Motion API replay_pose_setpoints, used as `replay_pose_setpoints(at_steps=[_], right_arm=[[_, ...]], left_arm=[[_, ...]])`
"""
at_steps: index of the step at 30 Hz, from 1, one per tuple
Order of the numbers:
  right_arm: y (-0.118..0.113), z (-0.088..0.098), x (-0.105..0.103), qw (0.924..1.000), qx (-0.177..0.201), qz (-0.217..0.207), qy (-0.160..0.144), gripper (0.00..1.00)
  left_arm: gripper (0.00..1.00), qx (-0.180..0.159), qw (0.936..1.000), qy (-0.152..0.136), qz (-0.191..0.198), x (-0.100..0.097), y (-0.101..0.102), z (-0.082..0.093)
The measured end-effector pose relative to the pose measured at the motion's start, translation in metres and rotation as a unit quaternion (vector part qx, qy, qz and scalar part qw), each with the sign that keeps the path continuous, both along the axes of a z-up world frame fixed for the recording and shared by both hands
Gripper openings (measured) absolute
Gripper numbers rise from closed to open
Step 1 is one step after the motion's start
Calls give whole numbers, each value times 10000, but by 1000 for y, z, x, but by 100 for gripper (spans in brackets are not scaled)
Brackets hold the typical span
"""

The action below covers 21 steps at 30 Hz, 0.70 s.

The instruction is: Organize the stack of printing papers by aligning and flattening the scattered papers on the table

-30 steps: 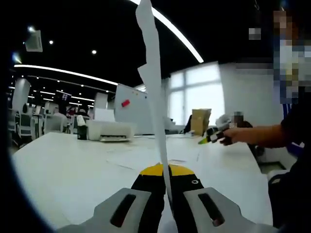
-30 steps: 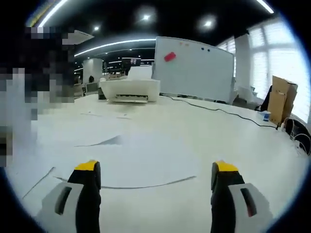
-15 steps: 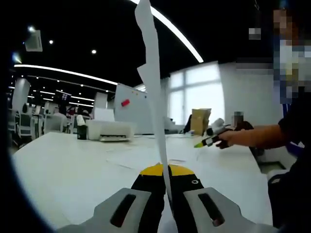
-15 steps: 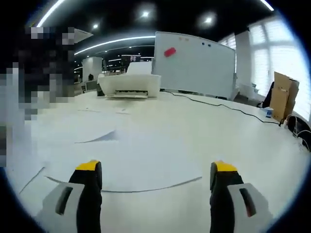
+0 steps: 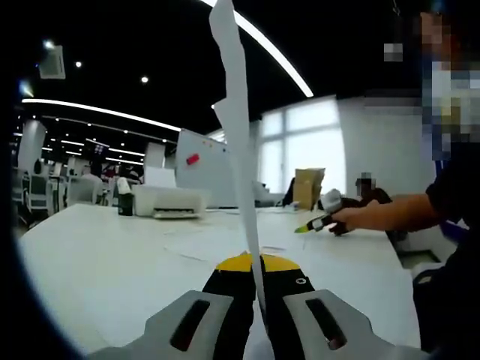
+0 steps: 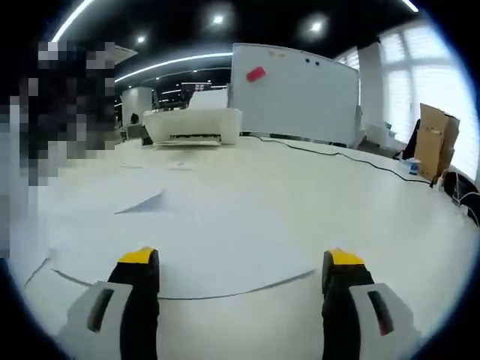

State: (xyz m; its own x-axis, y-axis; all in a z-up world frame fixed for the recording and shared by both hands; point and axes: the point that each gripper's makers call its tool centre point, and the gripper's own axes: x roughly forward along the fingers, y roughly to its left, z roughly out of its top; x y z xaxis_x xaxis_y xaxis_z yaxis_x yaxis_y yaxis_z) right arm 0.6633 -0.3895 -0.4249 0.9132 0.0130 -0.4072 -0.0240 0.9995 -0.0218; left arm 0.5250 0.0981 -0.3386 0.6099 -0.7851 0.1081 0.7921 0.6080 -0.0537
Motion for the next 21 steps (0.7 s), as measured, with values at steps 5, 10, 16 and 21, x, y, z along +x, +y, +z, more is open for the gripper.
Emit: replay_pose_setpoints(at_steps=[5, 10, 16, 21], right_arm=[[-1, -3, 3, 10000, 76, 45, -14, 83], [-2, -9, 5, 9997, 214, 88, 17, 80], [-2, -9, 5, 9995, 244, 113, -162, 77], [-3, -10, 7, 9996, 148, 71, -212, 76]], left_arm=[[6, 1, 10000, -1, 1, 0, 0, 0], [6, 15, 10000, -7, -3, 0, 0, 0], [6, 15, 10000, -14, -17, -1, 0, 0], [6, 17, 10000, -18, -42, -1, 0, 0]])
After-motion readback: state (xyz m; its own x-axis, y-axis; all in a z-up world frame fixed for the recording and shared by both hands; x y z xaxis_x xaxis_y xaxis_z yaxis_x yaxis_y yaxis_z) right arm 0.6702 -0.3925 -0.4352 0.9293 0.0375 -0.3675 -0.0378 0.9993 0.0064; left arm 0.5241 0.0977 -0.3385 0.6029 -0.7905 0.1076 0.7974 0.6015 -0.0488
